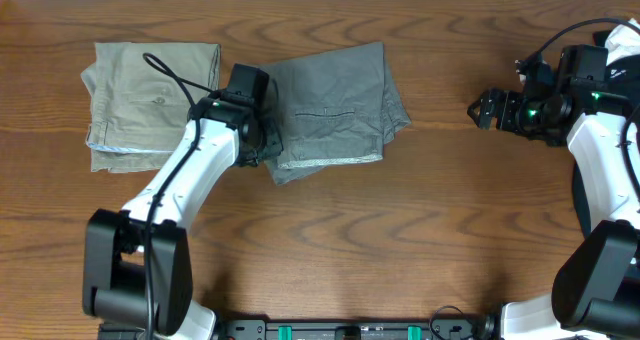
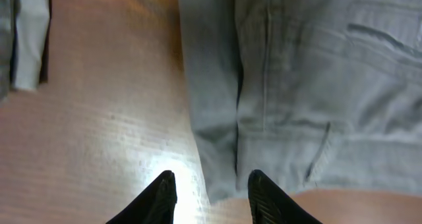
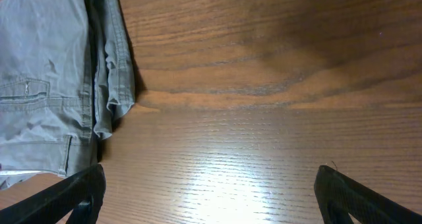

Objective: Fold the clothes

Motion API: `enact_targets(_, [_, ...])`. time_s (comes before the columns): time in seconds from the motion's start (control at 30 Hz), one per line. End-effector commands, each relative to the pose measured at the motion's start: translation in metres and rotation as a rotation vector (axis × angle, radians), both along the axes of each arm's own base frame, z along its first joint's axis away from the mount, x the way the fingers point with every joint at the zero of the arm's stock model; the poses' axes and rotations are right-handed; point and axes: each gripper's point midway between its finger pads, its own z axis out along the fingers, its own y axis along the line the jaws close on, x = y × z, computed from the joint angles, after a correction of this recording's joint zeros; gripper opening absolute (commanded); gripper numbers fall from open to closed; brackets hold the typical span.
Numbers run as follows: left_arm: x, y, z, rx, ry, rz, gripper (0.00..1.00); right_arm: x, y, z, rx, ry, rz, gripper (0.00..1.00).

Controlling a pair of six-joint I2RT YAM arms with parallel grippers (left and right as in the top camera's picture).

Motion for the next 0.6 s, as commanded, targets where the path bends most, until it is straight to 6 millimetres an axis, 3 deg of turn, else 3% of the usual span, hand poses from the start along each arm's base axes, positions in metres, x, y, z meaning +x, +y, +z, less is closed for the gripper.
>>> enact_targets(0.0, [0.004,0.006,-0.011,0.030,0.005,0.042,0.42,0.001,-0.001,0.000,0.005,0.002,-0.010,0.99])
enact_targets(0.37, [0.015,-0.007,-0.011,-0.011,-0.033,0.022,0.71,0.001,-0.001,0.000,0.005,0.002,-0.010,0.99])
enact_targets(0.57, [0.012,-0.009,-0.024,-0.002,0.001,0.013,0.79,0.001,-0.001,0.000,0.005,0.002,-0.010,0.99])
